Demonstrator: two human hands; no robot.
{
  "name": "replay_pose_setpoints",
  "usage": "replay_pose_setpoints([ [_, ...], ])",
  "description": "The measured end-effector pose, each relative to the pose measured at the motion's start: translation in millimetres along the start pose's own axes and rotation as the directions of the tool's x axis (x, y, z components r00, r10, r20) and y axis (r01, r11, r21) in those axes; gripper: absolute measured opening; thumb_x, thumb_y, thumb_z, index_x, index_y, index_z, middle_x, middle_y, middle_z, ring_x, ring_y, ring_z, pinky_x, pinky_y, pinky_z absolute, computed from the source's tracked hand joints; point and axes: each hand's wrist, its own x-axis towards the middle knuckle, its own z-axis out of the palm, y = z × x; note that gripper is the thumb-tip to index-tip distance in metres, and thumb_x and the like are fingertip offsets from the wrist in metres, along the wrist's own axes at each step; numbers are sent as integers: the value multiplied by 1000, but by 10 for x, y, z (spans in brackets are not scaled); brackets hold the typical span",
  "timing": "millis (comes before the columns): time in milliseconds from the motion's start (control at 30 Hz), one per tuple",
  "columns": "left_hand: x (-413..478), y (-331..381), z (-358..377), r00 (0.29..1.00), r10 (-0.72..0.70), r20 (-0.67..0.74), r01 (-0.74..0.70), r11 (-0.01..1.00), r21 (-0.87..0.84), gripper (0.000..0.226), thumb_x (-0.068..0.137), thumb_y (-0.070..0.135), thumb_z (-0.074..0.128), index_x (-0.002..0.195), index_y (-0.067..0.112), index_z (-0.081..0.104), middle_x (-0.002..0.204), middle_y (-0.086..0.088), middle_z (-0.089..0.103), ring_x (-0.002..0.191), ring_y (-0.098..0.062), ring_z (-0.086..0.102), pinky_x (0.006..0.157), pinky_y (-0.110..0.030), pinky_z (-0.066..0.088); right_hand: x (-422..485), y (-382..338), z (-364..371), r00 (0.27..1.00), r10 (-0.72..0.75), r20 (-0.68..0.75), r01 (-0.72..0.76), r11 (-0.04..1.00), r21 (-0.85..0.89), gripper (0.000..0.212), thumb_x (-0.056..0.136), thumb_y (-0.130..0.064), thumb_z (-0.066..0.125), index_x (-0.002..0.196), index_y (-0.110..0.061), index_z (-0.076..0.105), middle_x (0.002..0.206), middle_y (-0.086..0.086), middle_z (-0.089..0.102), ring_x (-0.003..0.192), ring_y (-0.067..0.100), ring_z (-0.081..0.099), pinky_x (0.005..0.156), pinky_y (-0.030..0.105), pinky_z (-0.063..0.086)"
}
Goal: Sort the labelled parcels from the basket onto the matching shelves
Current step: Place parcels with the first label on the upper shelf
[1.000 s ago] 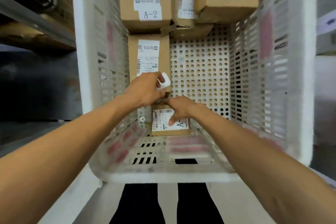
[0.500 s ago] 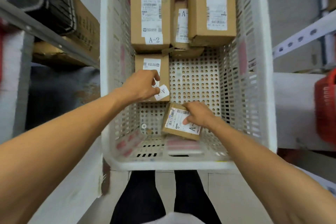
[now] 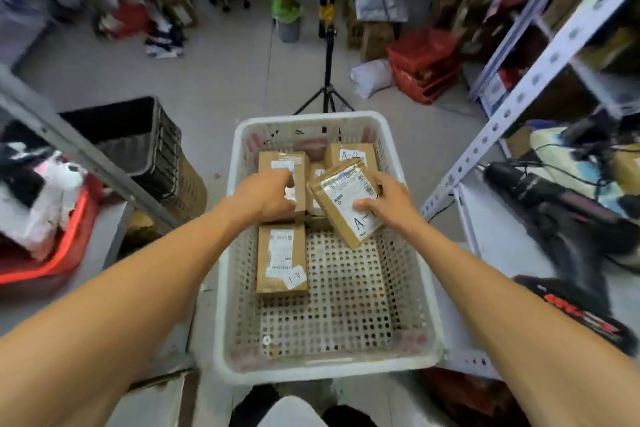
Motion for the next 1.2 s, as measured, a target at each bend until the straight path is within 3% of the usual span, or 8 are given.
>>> replay_pose_setpoints([
  [133,-159,119,-572,995,35,-93,-31,999,40,44,87,29,62,127,15,51,127,-4,59,114,-25,56,85,-35,47,-86,-636,-284,965,-51,-257,81,991,108,45,74,-28,74,115,-29,56,101,-11,66,99,18,62,86,35,49],
  [267,-363,199,-1055,982,75,-176,-64,996,67,44,86,33,62,125,15,52,121,-6,61,106,-29,59,85,-38,50,-273,-1070,-479,882,-66,-466,157,975,159,52,62,-46,64,113,-38,56,101,-15,67,103,25,60,92,49,47],
  [400,-607,256,-1340,968,147,-201,-132,987,89,43,83,39,64,119,16,53,115,-4,63,98,-27,60,82,-40,52,-667,-1427,-523,811,-35,-584,180,965,192,60,67,-44,67,124,-34,52,107,-10,68,105,24,61,92,49,48],
  [500,-829,290,-1407,952,227,-206,-202,970,132,45,80,41,67,117,18,53,113,-5,64,98,-27,60,81,-40,52,-1008,-1630,-461,768,-1,-641,185,958,220,55,77,-26,73,129,-25,52,109,-6,68,104,21,62,94,45,49],
  [633,-1124,339,-1385,931,307,-196,-271,944,190,42,83,33,63,121,18,52,114,-6,61,98,-27,59,74,-35,49,-1523,-1752,-324,728,34,-685,195,947,254,52,77,-29,72,124,-31,51,107,-10,68,104,19,62,93,47,51],
  [700,-1298,352,-1334,927,335,-167,-298,931,212,45,83,36,63,123,19,51,116,-6,61,99,-27,58,74,-35,49,-1798,-1772,-250,699,37,-714,192,952,237,49,80,-22,73,125,-24,53,108,-7,68,100,15,63,91,43,52],
  [1000,-2077,671,-995,882,452,-136,-410,877,251,40,83,29,64,119,14,53,111,-8,62,98,-27,59,79,-38,52,-2987,-1715,-218,672,-7,-741,177,973,151,46,81,-20,75,121,-18,54,103,-6,70,91,10,66,82,36,56],
  [1200,-2616,1140,-558,842,539,-28,-505,805,311,45,85,29,63,127,16,51,116,-9,61,100,-28,60,80,-36,52,-4042,-1405,-181,517,62,-854,224,953,204,38,86,-19,71,119,-13,55,103,-4,66,93,11,63,76,19,52],
])
